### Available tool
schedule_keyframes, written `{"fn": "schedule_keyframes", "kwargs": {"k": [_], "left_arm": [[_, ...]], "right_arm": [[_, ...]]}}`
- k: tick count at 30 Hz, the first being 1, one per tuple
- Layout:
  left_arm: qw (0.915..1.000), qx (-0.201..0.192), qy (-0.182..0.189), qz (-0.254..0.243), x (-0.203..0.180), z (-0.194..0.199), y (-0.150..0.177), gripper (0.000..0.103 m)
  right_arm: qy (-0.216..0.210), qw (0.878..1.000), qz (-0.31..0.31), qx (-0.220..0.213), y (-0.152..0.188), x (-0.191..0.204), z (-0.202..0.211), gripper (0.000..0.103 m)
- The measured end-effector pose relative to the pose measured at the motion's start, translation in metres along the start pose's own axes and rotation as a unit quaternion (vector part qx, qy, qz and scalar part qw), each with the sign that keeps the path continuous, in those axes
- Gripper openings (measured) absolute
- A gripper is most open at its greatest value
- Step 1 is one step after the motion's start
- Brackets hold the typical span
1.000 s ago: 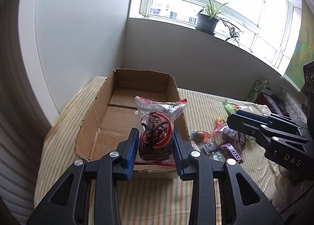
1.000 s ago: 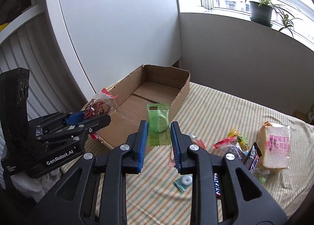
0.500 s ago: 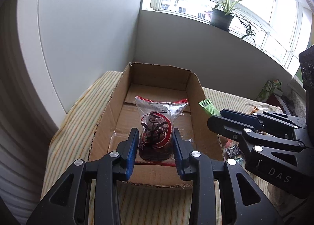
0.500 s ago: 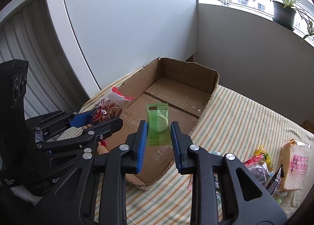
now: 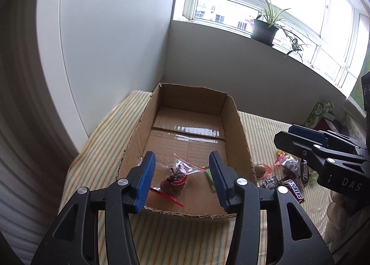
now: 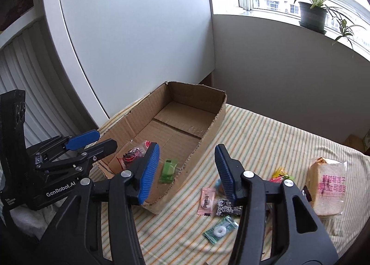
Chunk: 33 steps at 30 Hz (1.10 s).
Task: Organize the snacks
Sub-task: 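Open the left tool to drop the bag and move to the mint pack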
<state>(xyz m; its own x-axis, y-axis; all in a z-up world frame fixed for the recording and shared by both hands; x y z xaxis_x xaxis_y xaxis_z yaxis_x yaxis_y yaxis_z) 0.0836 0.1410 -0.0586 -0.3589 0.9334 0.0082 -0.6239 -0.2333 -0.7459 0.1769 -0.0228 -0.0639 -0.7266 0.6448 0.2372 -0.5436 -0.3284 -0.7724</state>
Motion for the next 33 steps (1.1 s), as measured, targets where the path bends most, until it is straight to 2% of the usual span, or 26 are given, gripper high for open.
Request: {"fn": "schedule_keyframes", "kwargs": {"k": [6,13,18,23,33], "left_arm": [[0.9997,0.000,0.021,-0.012,-0.021,0.013,0.008,0.047],[0.9977,0.023,0.052,-0.036,-0.054,0.013,0.027,0.047],[0.9942,0.052,0.077,-0.055,-0.081,0.005,0.042,0.047],[0.9927,0.047,0.071,-0.085,-0.102,0.006,0.052,0.047],[0.9912,0.017,0.057,-0.119,-0.119,0.023,0.052,0.047]], "right_arm": [[0.022,0.999,-0.029,0.001,0.020,-0.036,0.034,0.052],[0.042,0.996,-0.070,0.039,0.061,-0.080,0.049,0.052],[0.012,0.992,-0.108,0.072,0.088,-0.099,0.038,0.052],[-0.005,0.987,-0.134,0.083,0.105,-0.104,0.028,0.052],[-0.020,0.987,-0.129,0.089,0.109,-0.101,0.020,0.050]]}}
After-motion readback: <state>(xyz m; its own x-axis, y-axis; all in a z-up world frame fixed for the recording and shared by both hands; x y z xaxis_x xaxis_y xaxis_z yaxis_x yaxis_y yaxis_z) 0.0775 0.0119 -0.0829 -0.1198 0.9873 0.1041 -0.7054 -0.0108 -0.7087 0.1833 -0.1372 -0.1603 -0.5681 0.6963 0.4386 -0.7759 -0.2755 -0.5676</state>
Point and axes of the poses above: each gripper's, at about its wrist camera, not at the fingertips, and z roughly against the way its jaws point, x to its left, y to its underside, the point moved 3 cm from there along -z, roughly the way its jaws point, and after that the axes turned 12 degrees about -y, right-handed, at the moved point
